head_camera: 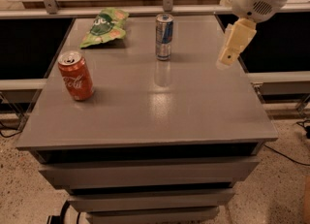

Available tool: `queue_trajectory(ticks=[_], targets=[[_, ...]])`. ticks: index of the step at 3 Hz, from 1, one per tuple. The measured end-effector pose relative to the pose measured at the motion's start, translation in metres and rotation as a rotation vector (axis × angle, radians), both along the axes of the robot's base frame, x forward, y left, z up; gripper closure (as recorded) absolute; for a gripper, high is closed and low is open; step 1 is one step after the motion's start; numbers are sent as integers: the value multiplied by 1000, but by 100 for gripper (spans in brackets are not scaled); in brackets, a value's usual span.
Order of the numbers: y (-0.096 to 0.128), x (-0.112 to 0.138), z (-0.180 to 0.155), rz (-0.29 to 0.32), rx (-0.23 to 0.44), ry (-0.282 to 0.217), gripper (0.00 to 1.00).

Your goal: Knock redbull can over

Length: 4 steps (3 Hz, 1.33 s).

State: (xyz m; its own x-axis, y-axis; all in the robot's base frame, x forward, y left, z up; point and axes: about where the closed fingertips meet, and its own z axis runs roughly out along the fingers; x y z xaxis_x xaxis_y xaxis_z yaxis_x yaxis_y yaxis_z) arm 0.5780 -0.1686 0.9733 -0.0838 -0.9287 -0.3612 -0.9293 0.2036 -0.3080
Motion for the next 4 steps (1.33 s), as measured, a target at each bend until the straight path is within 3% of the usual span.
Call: queue_trajectory(ticks=[2,4], targets=[[9,72,-28,-2,172,-11,0],[38,91,-55,6,348,35,0]])
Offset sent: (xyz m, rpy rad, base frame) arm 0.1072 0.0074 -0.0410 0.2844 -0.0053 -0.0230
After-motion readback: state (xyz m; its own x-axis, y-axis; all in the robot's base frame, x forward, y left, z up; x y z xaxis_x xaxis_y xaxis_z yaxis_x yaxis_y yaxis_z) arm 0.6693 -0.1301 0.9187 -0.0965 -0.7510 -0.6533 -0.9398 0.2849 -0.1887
